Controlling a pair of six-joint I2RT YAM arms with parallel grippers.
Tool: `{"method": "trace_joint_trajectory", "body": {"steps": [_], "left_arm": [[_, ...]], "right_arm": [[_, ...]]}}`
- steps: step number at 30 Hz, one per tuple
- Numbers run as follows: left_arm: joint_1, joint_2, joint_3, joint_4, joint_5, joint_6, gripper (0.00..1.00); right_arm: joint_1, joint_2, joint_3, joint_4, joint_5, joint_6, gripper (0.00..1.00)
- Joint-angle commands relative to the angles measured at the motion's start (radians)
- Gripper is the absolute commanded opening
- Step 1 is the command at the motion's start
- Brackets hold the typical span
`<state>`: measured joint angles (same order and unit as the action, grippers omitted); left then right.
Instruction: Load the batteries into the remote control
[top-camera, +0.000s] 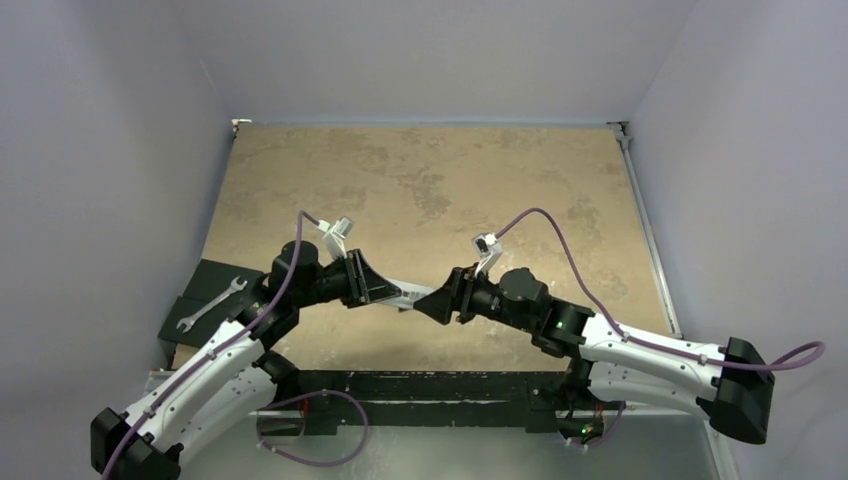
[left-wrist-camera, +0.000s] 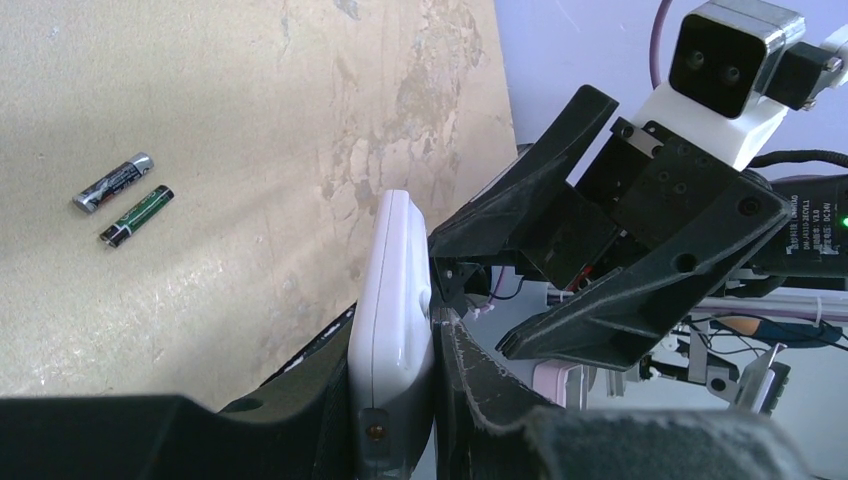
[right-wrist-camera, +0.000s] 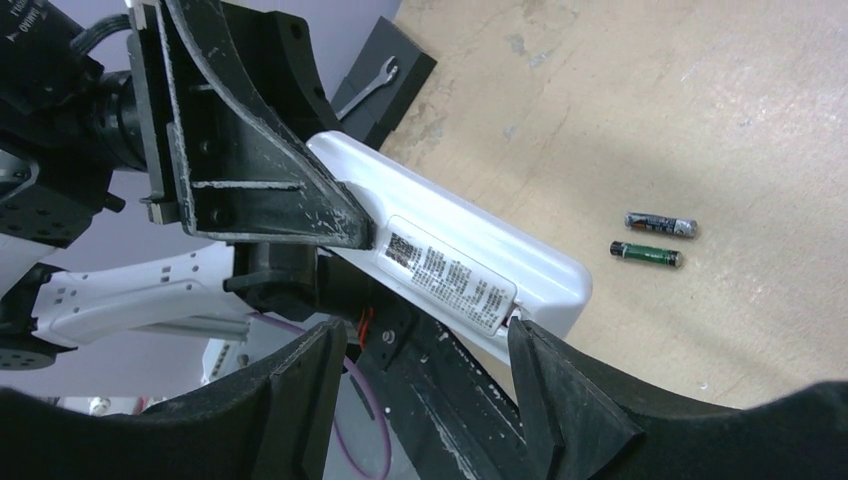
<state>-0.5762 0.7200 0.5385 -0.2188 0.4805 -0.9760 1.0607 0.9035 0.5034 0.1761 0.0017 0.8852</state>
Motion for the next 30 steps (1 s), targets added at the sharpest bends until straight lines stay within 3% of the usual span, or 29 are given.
{"method": "trace_joint_trajectory", "body": {"steps": [1,30], "left_arm": [[-0.002,-0.001,0.043,0.025,0.009,0.018,0.0],[-0.002,0.0,0.049,0.013,0.001,0.03,0.0]], "right_arm": [[0.008,0.002,0.055,0.01,0.038,-0.018,0.68],[0.065,0.058,0.114,-0.085,0.159,-0.035,0.68]]}}
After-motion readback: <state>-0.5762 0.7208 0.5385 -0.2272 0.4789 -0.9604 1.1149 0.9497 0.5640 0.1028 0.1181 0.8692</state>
